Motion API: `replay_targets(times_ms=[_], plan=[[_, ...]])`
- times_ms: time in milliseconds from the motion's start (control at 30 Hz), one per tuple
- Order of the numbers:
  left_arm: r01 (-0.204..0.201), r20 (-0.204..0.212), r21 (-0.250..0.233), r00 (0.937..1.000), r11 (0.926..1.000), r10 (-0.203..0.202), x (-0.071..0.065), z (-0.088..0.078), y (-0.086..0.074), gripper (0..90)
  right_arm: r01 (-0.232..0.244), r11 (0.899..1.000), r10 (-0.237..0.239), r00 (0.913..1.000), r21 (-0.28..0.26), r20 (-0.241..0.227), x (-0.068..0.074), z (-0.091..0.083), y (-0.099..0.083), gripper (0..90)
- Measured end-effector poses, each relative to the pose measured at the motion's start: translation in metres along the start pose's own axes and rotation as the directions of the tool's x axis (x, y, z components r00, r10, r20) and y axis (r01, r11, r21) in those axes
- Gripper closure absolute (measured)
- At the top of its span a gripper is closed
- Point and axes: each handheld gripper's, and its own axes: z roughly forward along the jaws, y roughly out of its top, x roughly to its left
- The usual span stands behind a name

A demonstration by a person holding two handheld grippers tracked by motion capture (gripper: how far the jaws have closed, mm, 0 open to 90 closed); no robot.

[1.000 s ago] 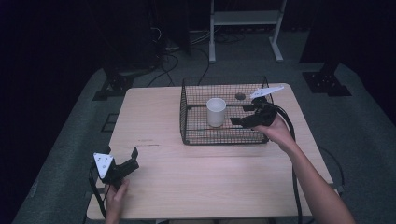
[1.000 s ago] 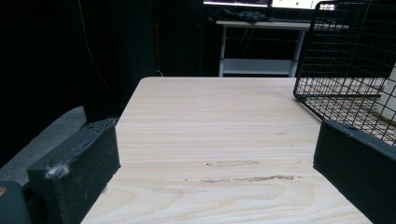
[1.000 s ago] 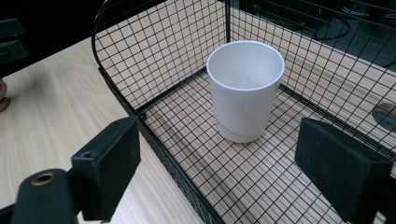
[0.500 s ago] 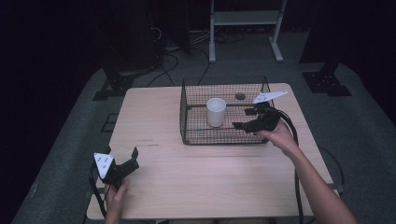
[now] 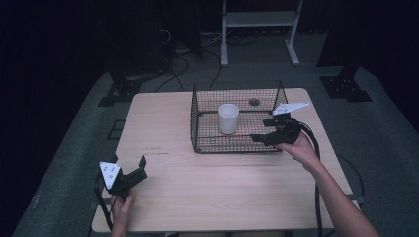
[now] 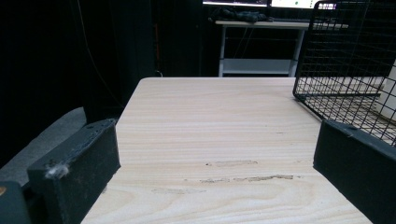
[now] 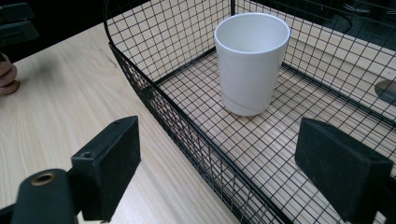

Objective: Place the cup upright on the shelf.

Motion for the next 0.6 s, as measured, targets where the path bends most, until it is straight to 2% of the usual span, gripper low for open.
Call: replay_targets(times_ms=[600], plan=[[-0.006,-0.002,0.003,1.0000,1.0000,0.006,0.000,0.000,0.000,0.0,-0.017,1.000,0.017,0.9997,-0.007,-0.015,0.001,-0.009,-0.024,13.6]])
